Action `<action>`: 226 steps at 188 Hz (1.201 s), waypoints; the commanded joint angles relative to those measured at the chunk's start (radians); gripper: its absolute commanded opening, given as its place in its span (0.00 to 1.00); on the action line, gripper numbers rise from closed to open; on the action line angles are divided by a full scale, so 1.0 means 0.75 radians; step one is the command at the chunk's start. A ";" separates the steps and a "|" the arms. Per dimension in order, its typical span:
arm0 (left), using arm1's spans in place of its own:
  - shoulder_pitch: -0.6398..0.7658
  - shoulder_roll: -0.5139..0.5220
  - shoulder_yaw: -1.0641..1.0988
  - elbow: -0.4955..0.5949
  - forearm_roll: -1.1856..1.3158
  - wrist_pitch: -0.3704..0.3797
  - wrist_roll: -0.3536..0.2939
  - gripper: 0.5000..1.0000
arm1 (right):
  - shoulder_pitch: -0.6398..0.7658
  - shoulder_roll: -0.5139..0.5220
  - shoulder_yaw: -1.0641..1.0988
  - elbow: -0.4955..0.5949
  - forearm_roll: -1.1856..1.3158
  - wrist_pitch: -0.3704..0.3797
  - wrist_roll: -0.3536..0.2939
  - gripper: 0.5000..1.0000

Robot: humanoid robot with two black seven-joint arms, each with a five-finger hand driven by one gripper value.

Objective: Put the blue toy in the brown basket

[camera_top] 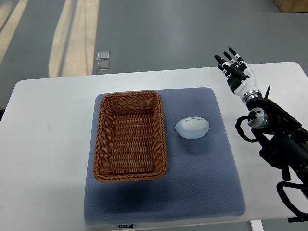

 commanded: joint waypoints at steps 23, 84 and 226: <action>0.000 0.000 0.000 -0.002 0.000 0.000 -0.010 1.00 | 0.000 0.001 0.000 0.000 0.000 0.000 0.000 0.82; 0.000 0.000 -0.002 0.021 0.000 0.013 -0.006 1.00 | 0.000 -0.002 0.000 0.000 0.000 0.000 0.000 0.82; 0.000 0.000 -0.002 0.016 0.000 0.013 -0.008 1.00 | 0.004 -0.012 0.000 0.002 0.000 0.000 -0.002 0.82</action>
